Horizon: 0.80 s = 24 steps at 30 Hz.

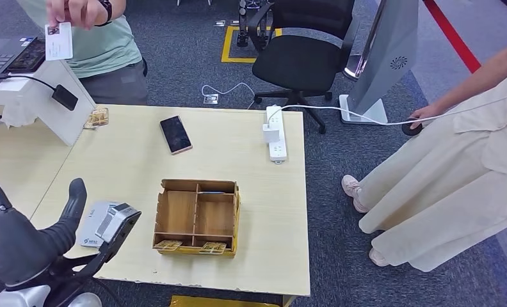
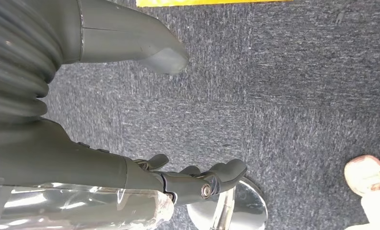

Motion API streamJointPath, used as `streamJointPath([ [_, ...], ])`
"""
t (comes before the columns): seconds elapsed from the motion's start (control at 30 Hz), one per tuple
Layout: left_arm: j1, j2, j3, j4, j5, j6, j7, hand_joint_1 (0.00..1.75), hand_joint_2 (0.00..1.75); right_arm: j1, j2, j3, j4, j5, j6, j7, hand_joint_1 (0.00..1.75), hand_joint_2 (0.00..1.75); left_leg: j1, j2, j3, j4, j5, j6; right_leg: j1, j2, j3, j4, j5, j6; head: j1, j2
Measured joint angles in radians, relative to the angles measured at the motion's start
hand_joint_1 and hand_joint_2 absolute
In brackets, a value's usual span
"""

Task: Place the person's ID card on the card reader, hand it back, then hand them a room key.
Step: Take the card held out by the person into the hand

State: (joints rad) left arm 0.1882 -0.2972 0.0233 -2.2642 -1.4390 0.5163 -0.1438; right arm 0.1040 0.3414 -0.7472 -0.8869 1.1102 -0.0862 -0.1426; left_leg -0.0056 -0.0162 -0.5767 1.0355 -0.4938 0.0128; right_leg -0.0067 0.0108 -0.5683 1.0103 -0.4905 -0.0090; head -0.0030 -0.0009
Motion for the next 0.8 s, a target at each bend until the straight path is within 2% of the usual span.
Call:
streamJointPath([
  [0.1, -0.021, 0.005, -0.006, 0.018, -0.059, -0.017, 0.027, 0.0, 1.75, -0.003, 0.0, 0.0, 0.006, 0.027, 0.002, -0.009, 0.0, 1.75, 0.0, 0.0, 0.0, 0.0, 0.0, 0.0, 0.0, 0.0, 0.0, 0.0, 0.0, 0.0, 0.0, 0.0],
  [0.33, -0.082, 0.025, -0.024, 0.09, -0.071, -0.065, 0.064, 0.0, 1.75, -0.015, 0.0, -0.006, 0.029, 0.081, 0.004, -0.026, 0.0, 1.75, 0.0, 0.0, 0.0, 0.0, 0.0, 0.0, 0.0, 0.0, 0.0, 0.0, 0.0, 0.0, 0.0, 0.0],
  [0.47, -0.114, 0.066, -0.024, 0.135, -0.071, -0.106, 0.084, 0.0, 1.75, -0.027, 0.0, -0.017, 0.045, 0.108, 0.005, -0.037, 0.0, 1.75, 0.0, 0.0, 0.0, 0.0, 0.0, 0.0, 0.0, 0.0, 0.0, 0.0, 0.0, 0.0, 0.0, 0.0],
  [0.6, -0.151, 0.145, -0.03, 0.187, -0.071, -0.146, 0.185, 0.0, 1.75, -0.043, 0.0, -0.033, 0.064, 0.128, 0.005, -0.043, 0.0, 1.75, 0.0, 0.0, 0.0, 0.0, 0.0, -0.001, 0.0, 0.0, 0.0, 0.0, 0.0, 0.0, 0.0, 0.0],
  [0.7, -0.185, 0.235, -0.063, 0.225, -0.071, -0.174, 0.321, 0.0, 1.75, -0.054, 0.0, -0.043, 0.077, 0.143, 0.005, -0.045, 0.0, 1.75, 0.001, 0.0, 0.0, 0.0, 0.001, -0.001, 0.0, 0.0, 0.0, 0.001, 0.0, 0.0, 0.0, 0.0],
  [0.8, -0.228, 0.341, -0.133, 0.262, -0.071, -0.2, 0.478, 0.0, 1.75, -0.062, 0.0, -0.053, 0.087, 0.158, 0.005, -0.05, 0.0, 1.75, 0.001, 0.0, 0.0, 0.0, 0.001, -0.001, 0.0, 0.0, 0.0, 0.001, 0.0, 0.0, 0.0, 0.0],
])
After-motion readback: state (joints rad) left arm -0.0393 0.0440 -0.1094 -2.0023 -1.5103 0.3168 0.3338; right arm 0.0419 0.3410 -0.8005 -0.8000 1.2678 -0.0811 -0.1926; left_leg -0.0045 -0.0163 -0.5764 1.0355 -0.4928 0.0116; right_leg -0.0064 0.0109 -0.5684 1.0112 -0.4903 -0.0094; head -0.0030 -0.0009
